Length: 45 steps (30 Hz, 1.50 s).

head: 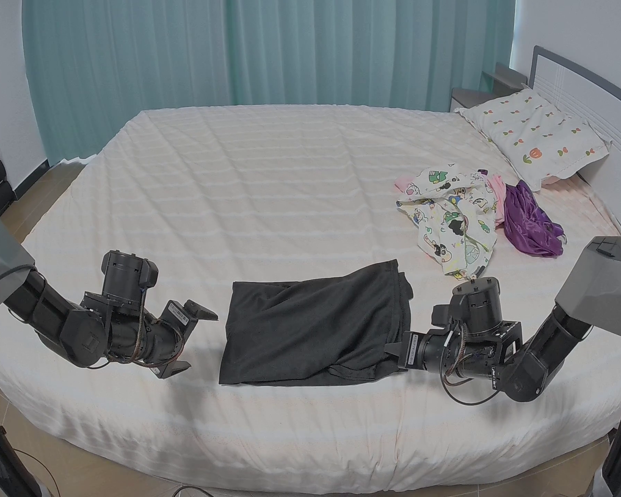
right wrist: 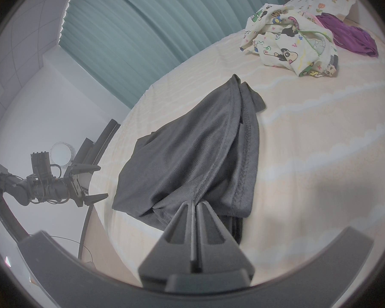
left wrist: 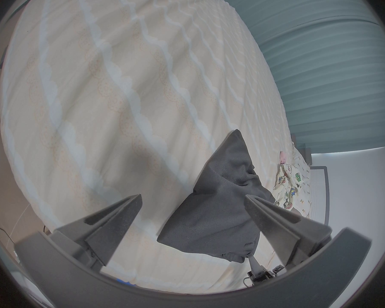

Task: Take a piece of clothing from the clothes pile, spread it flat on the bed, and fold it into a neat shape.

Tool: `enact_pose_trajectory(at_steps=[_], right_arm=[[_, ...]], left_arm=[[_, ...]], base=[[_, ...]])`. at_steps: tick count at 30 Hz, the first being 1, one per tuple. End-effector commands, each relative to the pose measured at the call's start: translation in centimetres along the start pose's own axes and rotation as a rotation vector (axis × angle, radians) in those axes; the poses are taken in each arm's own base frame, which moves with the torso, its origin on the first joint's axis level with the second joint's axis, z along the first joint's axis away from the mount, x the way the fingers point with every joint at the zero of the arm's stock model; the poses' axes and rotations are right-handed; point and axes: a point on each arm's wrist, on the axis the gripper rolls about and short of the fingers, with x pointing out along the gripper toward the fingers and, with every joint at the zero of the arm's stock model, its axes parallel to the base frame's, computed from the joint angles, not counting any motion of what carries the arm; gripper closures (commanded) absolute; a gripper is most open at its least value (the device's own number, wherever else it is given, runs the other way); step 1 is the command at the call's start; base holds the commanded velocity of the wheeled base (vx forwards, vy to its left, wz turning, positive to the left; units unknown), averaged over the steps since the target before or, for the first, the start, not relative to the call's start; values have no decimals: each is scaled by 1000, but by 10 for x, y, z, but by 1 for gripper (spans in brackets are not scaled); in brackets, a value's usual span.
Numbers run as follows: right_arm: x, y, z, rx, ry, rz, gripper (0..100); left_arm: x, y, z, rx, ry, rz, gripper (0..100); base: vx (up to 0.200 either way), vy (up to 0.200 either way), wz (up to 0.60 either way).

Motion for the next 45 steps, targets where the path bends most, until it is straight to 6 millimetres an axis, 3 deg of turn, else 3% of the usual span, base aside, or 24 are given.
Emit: enact_pose_trajectory(at_steps=[1,14,21,30,39,40,45], right_arm=[[-10,-2,2,5,-6,-5,100],[-42,-14,-4,35,40,-1,100],[-49,-22,-10,35,60,-27,100],[-54,-38,-5,54,43,-64,100],[-55,-36,-13,50,81,-43,100],[-55,-35,-14,48,86,-42,0],[-54,-34,-6,46,49,-30,0]], left_arm=[[0,0,0,-1,0,1,0],[0,0,0,0,1,-1,0],[-1,-2,-2,5,3,-6,0],[-1,-2,-2,5,2,-8,0],[-2,-2,-2,6,2,-9,0],[-1,-2,-2,5,2,-8,0],[-2,-2,-2,4,2,-9,0]], base=[[0,0,0],[0,0,0],[0,0,0],[0,0,0],[0,0,0],[0,0,0],[0,0,0]])
